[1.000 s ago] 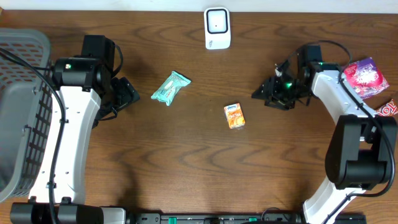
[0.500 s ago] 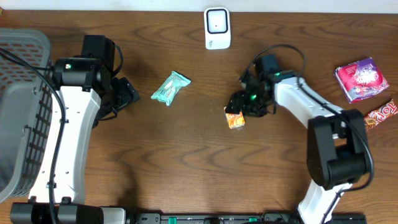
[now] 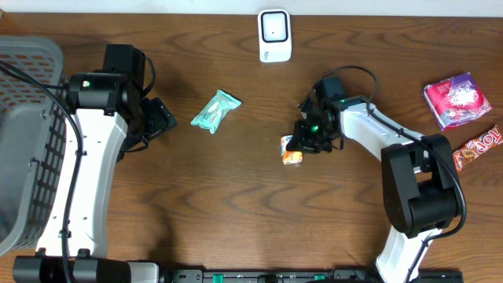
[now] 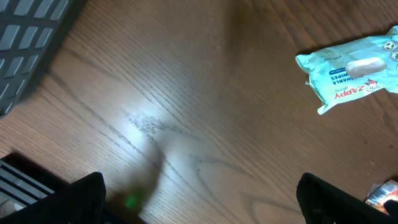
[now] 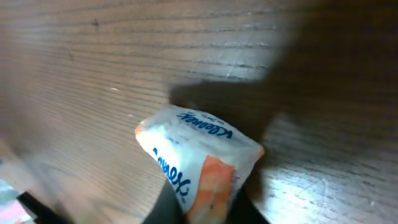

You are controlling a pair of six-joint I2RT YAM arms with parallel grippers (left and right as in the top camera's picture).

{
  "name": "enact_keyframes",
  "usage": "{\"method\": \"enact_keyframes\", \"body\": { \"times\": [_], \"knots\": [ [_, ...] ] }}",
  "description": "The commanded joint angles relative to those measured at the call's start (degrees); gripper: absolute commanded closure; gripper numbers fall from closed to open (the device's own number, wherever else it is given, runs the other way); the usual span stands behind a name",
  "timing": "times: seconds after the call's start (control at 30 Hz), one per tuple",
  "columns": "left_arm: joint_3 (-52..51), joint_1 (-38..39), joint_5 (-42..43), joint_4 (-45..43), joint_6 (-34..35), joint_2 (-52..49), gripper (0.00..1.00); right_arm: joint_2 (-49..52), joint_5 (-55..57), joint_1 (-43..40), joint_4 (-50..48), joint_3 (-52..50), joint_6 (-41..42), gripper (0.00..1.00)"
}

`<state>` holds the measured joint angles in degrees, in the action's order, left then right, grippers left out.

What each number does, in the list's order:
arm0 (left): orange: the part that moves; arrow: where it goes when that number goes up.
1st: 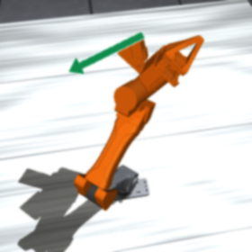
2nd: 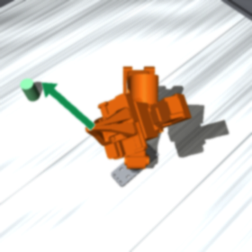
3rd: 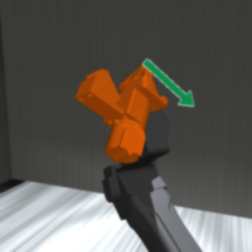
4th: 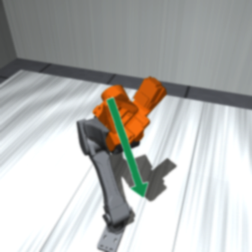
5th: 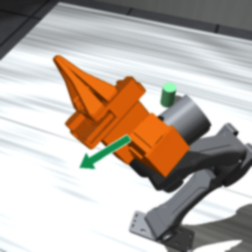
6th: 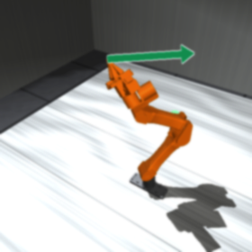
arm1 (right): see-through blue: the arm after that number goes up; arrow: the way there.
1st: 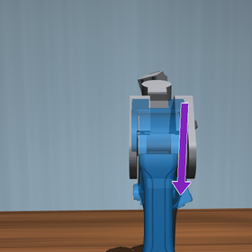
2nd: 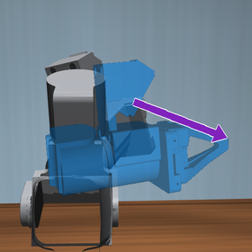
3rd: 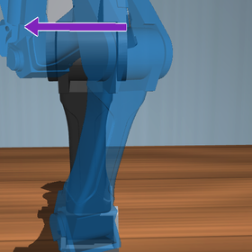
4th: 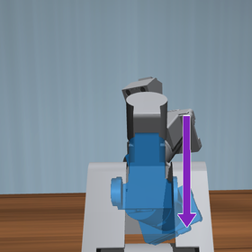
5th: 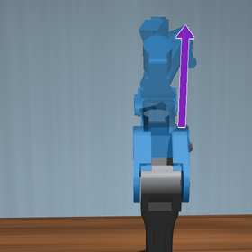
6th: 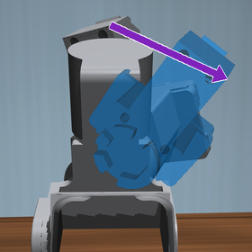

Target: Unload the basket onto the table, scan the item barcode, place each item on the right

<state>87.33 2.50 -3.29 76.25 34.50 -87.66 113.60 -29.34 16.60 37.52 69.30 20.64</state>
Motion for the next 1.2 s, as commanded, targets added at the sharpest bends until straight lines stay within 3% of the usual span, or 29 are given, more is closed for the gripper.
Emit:
{"method": "enact_keyframes", "body": {
  "times": [0.0, 0.3, 0.5, 0.53, 0.6, 0.7, 0.87, 1.0, 1.17],
  "knots": [
    [-0.2, -0.1, -0.3, 0.2, -0.1, 0.0, 0.02, 1.8, -3.4, 0.7, -1.1, -1.3, 0.7, 0.99],
    [-0.2, -0.1, -0.3, 0.2, -0.1, 0.0, 0.02, 1.8, -29.7, -2.5, -8.0, 2.5, -0.4, 0.99],
    [-0.2, -0.1, -0.3, 0.2, -0.1, 0.0, 0.02, 1.8, -33.1, -5.8, -24.3, 3.4, 13.7, 0.99],
    [-0.2, -0.1, -0.3, 0.2, -0.1, 0.0, 0.02, 1.8, -31.5, -6.3, -34.2, 3.7, 19.9, 0.99],
    [-0.2, -0.1, -0.3, 0.2, -0.1, 0.0, 0.02, 1.8, -27.5, -6.4, -42.9, 5.4, 24.5, 0.99],
    [-0.2, -0.1, -0.3, 0.2, -0.1, 0.0, 0.02, 1.8, -15.9, -5.9, -44.4, 10.6, 24.2, 0.99],
    [-0.2, -0.1, -0.3, 0.2, -0.1, 0.0, 0.02, 1.8, 15.4, -1.8, -31.5, 23.3, 11.1, 0.98],
    [-0.2, -0.1, -0.3, 0.2, -0.1, 0.0, 0.02, 3.6, 43.5, 4.1, -24.6, 32.0, -4.1, 0.99],
    [-0.2, -0.1, -0.3, 0.2, -0.1, 0.0, 0.02, 11.4, 54.8, 8.8, -25.3, 38.5, -18.6, 0.99]
  ]
}}
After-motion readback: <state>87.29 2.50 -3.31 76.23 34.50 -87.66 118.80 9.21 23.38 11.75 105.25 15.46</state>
